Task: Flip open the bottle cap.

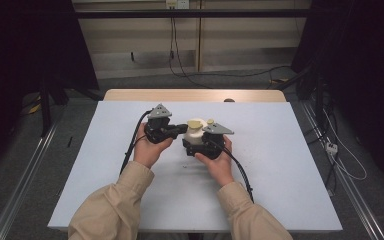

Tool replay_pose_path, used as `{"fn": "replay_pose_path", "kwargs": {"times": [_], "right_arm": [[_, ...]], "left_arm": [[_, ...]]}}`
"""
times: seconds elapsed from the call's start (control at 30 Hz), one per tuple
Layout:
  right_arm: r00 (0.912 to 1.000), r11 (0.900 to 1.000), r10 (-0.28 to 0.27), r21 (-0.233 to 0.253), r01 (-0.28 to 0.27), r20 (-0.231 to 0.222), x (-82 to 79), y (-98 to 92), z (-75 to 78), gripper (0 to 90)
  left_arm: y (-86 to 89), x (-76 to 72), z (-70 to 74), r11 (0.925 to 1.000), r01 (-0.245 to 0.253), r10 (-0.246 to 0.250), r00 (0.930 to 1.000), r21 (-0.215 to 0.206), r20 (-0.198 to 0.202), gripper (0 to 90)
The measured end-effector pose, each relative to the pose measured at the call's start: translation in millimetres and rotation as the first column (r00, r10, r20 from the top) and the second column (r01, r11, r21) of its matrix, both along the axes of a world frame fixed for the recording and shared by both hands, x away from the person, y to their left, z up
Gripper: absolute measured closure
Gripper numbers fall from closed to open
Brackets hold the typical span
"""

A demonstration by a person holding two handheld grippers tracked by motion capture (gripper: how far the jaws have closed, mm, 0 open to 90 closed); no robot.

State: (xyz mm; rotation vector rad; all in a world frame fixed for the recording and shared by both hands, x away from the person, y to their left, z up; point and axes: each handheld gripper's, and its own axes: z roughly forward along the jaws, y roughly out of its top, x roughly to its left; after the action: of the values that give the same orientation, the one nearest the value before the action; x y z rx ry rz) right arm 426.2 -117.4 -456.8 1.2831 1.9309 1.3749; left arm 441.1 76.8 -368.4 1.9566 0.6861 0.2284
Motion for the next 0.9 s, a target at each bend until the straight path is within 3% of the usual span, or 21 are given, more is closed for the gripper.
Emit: {"fn": "replay_pose_path", "kwargs": {"times": [0.9], "right_arm": [[1.0,1.0,0.007,-0.024,-0.007,0.001,0.3,1.1,-1.9,2.8]], "left_arm": [[-9.2,3.4,4.2,1.0,-0.001,0.001,1.0,-0.001,0.008,90.0]]}}
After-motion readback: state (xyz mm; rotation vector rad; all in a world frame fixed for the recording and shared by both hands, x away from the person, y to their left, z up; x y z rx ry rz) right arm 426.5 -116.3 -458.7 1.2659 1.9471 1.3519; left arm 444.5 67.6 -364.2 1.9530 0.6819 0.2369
